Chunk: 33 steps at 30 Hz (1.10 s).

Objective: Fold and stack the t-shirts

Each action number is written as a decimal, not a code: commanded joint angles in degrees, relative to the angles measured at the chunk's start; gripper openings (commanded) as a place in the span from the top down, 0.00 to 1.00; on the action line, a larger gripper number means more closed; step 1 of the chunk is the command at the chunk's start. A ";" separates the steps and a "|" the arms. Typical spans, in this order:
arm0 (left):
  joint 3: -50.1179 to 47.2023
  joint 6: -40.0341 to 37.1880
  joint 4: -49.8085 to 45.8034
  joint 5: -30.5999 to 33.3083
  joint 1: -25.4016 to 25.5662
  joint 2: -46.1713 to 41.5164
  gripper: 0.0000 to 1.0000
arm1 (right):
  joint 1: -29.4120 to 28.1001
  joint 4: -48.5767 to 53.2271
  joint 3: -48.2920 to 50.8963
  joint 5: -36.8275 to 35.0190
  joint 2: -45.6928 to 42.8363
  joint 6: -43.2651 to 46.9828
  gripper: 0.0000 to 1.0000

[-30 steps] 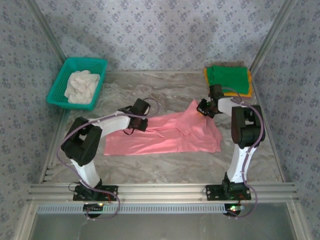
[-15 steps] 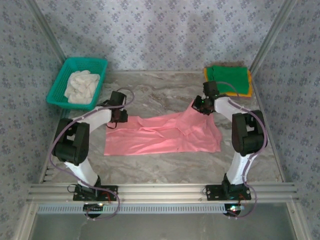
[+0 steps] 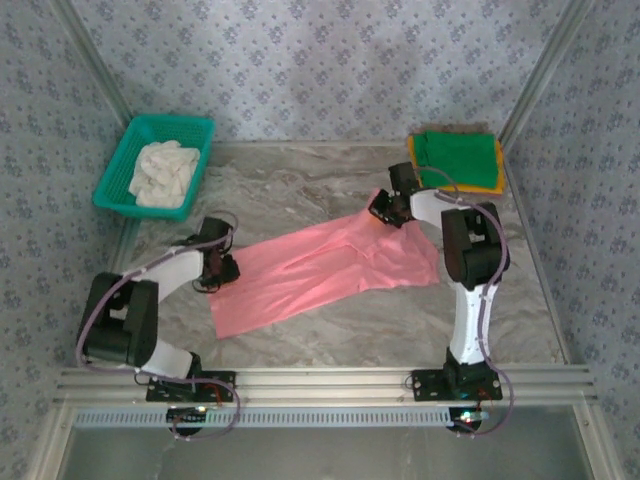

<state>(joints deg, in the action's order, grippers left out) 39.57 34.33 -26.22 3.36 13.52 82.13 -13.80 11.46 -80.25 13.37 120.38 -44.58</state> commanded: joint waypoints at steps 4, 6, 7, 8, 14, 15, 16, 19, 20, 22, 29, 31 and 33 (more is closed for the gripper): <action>-11.84 11.16 -3.53 -8.10 1.48 -10.47 0.73 | -2.47 -2.37 -18.63 5.48 13.55 -1.06 1.00; -11.80 12.17 -3.77 -7.64 4.30 -11.99 0.73 | -2.92 -1.71 -25.66 8.79 16.98 -0.89 1.00; -10.50 11.66 -4.67 -7.38 5.93 -12.67 0.72 | -3.11 -0.88 -28.79 10.12 17.94 -0.61 1.00; -8.84 11.15 -6.37 -6.40 6.99 -13.51 0.72 | -3.17 -0.08 -30.55 10.74 18.00 -0.31 1.00; 2.39 6.20 -18.29 1.24 6.55 -23.64 0.72 | -2.62 6.22 -28.85 9.21 8.51 3.98 1.00; 3.53 5.41 -18.14 0.52 5.45 -24.80 0.72 | -2.53 6.96 -26.62 8.42 6.19 4.42 0.99; 4.37 4.50 -17.03 -0.53 4.61 -25.25 0.70 | -2.45 7.65 -24.10 6.84 3.73 4.75 0.99; 5.56 0.88 -13.03 -2.15 3.93 -21.31 0.68 | -2.28 5.76 -14.43 1.63 -2.41 5.32 0.99; 6.17 -0.31 -10.84 -2.59 3.89 -18.87 0.68 | -2.15 5.70 -12.97 0.40 -3.10 5.46 0.99; 8.62 -2.76 -9.73 -2.53 3.71 -11.79 0.71 | -1.16 7.75 -12.53 2.40 -2.14 5.67 0.98; 9.40 -3.89 -1.93 -4.19 1.51 0.71 0.74 | -0.91 12.43 -13.99 2.91 0.49 7.17 0.95; 8.21 -2.88 -1.60 -4.07 1.51 1.37 0.75 | -1.34 13.17 -13.42 2.82 1.36 6.43 0.95; 5.96 -1.77 -0.84 -3.99 1.51 0.65 0.75 | -1.28 12.29 -11.62 2.55 1.70 5.44 0.95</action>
<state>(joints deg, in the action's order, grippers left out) 47.66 32.01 -28.77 0.36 15.11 83.68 -14.61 21.47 -93.23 16.71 121.03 -39.18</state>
